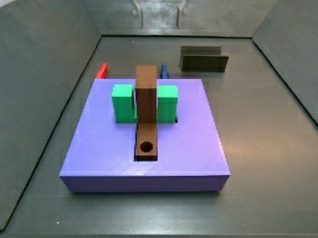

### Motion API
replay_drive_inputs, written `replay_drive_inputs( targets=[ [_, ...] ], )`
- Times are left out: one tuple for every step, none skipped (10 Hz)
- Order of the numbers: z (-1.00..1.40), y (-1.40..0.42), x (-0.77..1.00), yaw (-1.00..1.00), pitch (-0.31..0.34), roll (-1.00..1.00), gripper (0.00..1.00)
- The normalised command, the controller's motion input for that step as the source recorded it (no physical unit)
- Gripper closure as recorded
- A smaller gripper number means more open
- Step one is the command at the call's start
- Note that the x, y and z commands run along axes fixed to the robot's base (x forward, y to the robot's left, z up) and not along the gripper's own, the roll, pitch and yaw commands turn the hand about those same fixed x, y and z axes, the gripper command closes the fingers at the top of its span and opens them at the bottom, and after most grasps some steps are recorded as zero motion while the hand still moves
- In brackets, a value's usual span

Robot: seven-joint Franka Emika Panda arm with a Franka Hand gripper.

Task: Pick up the blue object. Move up. Place the blue object on the fixture. Regrasp the blue object. Move to above the board. Insert the blue object.
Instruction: Pick up the blue object.

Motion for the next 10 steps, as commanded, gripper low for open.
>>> replay_drive_inputs(
  targets=[
    [-0.95,-0.58,0.61,-0.14,0.0,0.03,0.0],
    [-0.6,-0.39,0.71,-0.18,0.036,0.09,0.0],
    [-0.5,-0.24,0.75,-0.16,0.066,0.11,0.0],
    [-0.68,-0.27,0.34,0.0,0.0,0.23,0.0],
    [-0.35,-0.15,-0.37,0.29,-0.097,0.16,0.0],
    [-0.44,-0.19,-0.34,0.39,-0.133,0.24,0.0],
    [-0.26,-0.09,-0.33,0.33,-0.107,0.24,0.0],
    [-0.11,0.0,-0.46,0.31,-0.131,0.17,0.0],
    [-0.07,-0.06,-0.23,0.23,-0.124,0.08,0.0],
    [-0.13,0.0,0.09,0.0,0.0,0.11,0.0]
  ],
)
